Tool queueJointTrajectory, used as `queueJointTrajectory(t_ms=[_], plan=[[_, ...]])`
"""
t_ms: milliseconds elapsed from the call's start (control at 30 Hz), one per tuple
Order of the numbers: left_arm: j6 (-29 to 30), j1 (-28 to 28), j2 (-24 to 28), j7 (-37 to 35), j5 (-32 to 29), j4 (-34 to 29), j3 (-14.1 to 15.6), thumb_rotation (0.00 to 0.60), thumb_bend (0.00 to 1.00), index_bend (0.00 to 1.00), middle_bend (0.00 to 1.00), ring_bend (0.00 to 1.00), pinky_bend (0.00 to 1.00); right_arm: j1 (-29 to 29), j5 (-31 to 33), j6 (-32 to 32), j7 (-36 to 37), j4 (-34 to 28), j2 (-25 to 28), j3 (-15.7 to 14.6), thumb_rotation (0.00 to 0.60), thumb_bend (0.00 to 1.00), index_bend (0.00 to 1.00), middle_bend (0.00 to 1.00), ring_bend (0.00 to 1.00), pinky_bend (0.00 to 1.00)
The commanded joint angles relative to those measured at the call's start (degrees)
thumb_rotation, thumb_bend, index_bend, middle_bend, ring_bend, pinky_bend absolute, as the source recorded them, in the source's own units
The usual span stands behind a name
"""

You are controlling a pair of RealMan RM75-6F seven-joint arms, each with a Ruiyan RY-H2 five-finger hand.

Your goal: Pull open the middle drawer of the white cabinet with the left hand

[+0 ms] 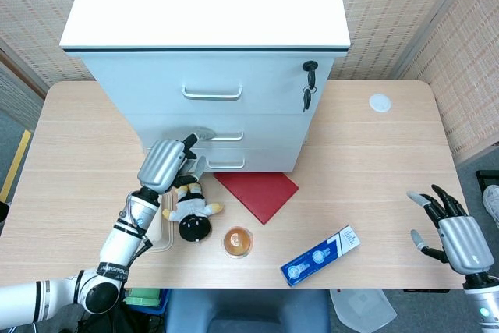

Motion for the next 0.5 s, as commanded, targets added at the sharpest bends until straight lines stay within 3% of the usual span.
queueJointTrajectory(t_ms=[33, 500], plan=[[0.1, -0.1, 0.2, 0.1, 0.1, -0.2, 0.4, 0.600, 0.53, 0.27, 0.95, 1.00, 1.00, 0.0, 0.0, 0.0, 0.0, 0.0, 0.0, 0.0, 0.600, 0.33, 0.17, 0.22, 0.11, 0.14], [2.8, 1.1, 1.9, 1.3, 3.8, -3.6, 3.3, 0.600, 0.53, 0.29, 0.95, 1.00, 1.00, 0.0, -0.1, 0.0, -0.2, -0.2, 0.0, 0.0, 0.600, 0.33, 0.17, 0.22, 0.11, 0.14]])
